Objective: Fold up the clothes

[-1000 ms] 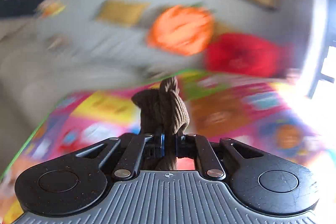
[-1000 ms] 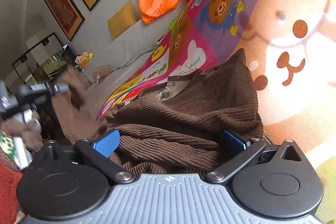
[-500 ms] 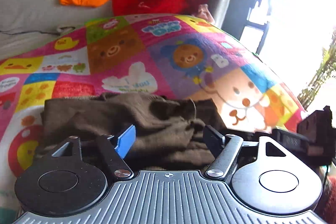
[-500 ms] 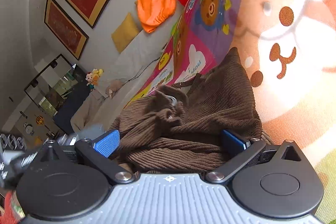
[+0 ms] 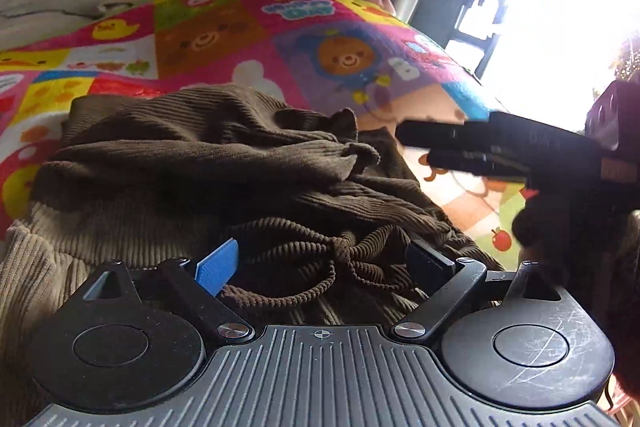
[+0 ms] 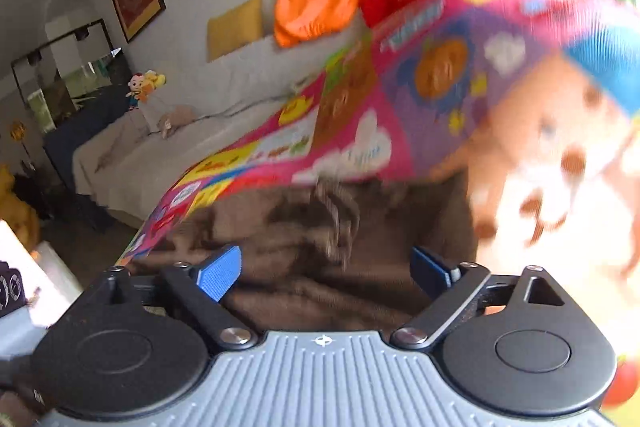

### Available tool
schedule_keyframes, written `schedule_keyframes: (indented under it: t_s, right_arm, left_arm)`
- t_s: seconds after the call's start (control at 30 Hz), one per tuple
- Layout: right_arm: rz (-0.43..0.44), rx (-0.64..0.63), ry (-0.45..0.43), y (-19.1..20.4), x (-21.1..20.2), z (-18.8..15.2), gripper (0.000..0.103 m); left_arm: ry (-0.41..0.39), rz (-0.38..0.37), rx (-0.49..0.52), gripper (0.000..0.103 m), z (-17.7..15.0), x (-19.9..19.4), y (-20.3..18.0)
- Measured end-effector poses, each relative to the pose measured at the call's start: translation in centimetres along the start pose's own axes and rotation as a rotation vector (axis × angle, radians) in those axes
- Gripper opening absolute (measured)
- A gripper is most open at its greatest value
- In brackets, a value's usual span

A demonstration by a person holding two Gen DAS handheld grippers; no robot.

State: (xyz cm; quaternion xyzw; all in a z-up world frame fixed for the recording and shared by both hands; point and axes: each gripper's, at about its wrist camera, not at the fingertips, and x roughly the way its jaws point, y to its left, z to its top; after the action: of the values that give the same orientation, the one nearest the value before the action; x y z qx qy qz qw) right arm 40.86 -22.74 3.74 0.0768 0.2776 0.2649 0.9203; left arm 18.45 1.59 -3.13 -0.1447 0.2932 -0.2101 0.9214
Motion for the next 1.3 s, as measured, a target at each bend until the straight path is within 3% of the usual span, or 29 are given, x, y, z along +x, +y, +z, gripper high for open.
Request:
schedule_keyframes:
  t_s: [0.1, 0.27, 0.37, 0.43, 0.5, 0.63, 0.7, 0.83, 0.93, 1.0, 1.07, 1.13, 1.2, 1.3]
  right_arm:
    - [-0.017, 0.034, 0.014, 0.2, 1.6, 2.4, 0.077]
    - [-0.071, 0.066, 0.102, -0.3, 6.8, 2.7, 0.075]
    - [-0.057, 0.082, 0.182, -0.3, 9.2, 1.7, 0.044]
    - [-0.059, 0.051, 0.180, 0.7, 8.9, 1.6, 0.023]
    - [-0.056, -0.009, 0.136, 1.8, 7.5, 2.0, 0.009]
    - [-0.047, -0.058, -0.003, 2.4, 3.5, 4.1, 0.009]
    - [-0.066, -0.063, -0.033, 1.9, 2.5, 4.2, 0.008]
    - [-0.140, -0.089, 0.053, 0.1, 3.6, 1.9, 0.009]
    - [-0.167, -0.086, 0.124, -1.4, 5.0, 0.0, 0.010]
    - [-0.165, -0.069, 0.132, -2.1, 5.2, -0.7, 0.011]
    - [-0.162, -0.064, 0.120, -2.3, 4.5, -0.3, 0.020]
    - [-0.187, -0.109, 0.076, -1.9, 3.3, 0.1, 0.030]
    - [-0.206, -0.158, 0.026, -1.4, 2.0, 0.5, 0.030]
    - [-0.152, -0.183, -0.027, -0.7, 0.1, 1.1, 0.030]
  left_arm:
    - [0.000, -0.006, -0.005, 0.095, 0.1, 0.0, 0.1]
    - [-0.001, -0.012, -0.011, 0.095, 0.1, -0.1, 0.2]
    - [0.000, -0.014, -0.013, 0.096, 0.1, 0.0, 0.2]
    - [-0.001, -0.017, -0.015, 0.097, 0.1, 0.0, 0.3]
    - [-0.006, -0.022, -0.017, 0.097, 0.1, 0.0, 0.3]
    - [-0.057, -0.067, -0.001, 0.098, 0.1, -1.0, 0.1]
    - [-0.067, -0.111, -0.002, 0.099, 0.4, -1.6, -0.1]
    - [-0.074, -0.171, -0.003, 0.101, 2.1, -3.3, -0.7]
    - [-0.091, -0.175, 0.011, 0.103, 4.2, -4.6, -0.8]
    - [-0.096, -0.137, 0.056, 0.103, 5.7, -4.5, -0.7]
    - [-0.085, -0.080, 0.096, 0.103, 6.9, -3.6, -0.1]
    - [-0.053, -0.052, 0.072, 0.103, 7.5, -2.2, 1.4]
    - [-0.014, -0.052, 0.000, 0.103, 7.6, -0.7, 3.2]
    - [0.029, -0.061, -0.094, 0.103, 7.0, 1.4, 5.1]
